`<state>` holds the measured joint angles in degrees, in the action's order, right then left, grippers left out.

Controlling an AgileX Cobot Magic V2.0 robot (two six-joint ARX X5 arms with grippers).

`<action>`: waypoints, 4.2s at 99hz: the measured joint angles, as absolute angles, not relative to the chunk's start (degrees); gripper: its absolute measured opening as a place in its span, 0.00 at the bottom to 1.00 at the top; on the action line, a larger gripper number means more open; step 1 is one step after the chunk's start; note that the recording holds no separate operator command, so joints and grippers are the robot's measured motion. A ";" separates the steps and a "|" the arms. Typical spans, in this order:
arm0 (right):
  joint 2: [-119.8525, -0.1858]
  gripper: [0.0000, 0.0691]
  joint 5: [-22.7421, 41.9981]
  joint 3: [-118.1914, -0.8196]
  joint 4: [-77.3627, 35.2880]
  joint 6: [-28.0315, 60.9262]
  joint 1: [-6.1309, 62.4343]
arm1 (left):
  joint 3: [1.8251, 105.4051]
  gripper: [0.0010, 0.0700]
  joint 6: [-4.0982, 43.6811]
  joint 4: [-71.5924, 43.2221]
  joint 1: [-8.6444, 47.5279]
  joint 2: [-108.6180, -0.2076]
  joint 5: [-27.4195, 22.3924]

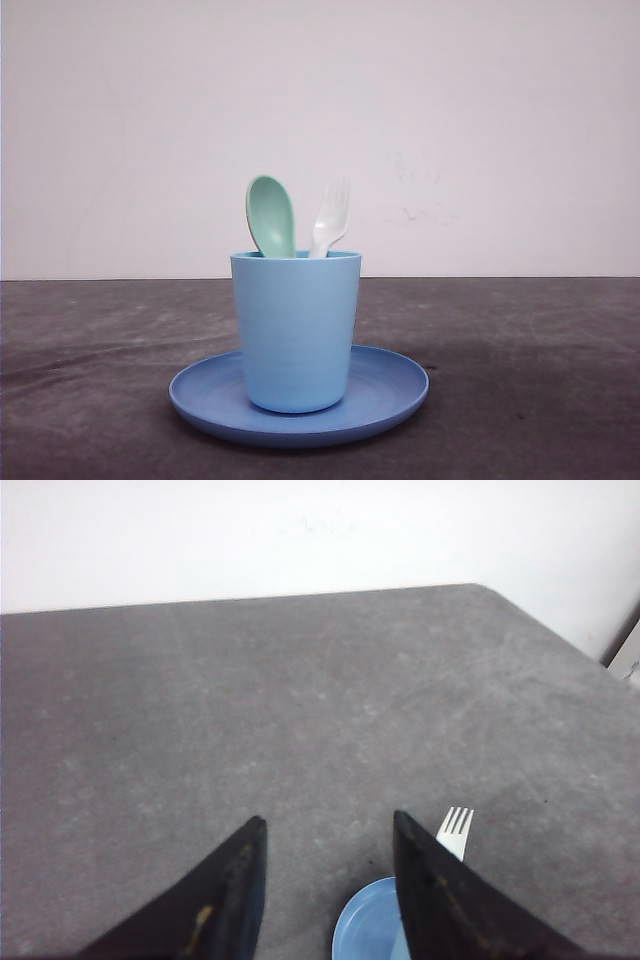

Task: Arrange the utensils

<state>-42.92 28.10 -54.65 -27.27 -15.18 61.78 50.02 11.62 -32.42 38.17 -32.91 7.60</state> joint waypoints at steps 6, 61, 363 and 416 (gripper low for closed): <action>-42.76 0.77 28.60 -54.65 -27.53 -14.76 61.78 | 50.02 0.32 11.60 -33.15 38.17 -31.86 7.60; -43.05 0.01 28.71 -54.65 -26.74 -13.67 61.78 | 50.04 0.02 11.60 -35.00 38.17 -29.69 7.60; -43.05 0.00 29.02 -54.65 -26.63 -13.02 61.78 | 1.85 0.02 0.40 -10.17 2.74 -0.25 7.35; -42.24 0.00 21.87 -54.65 -19.90 2.87 29.43 | 1.85 0.02 0.40 -10.17 2.74 -0.25 7.35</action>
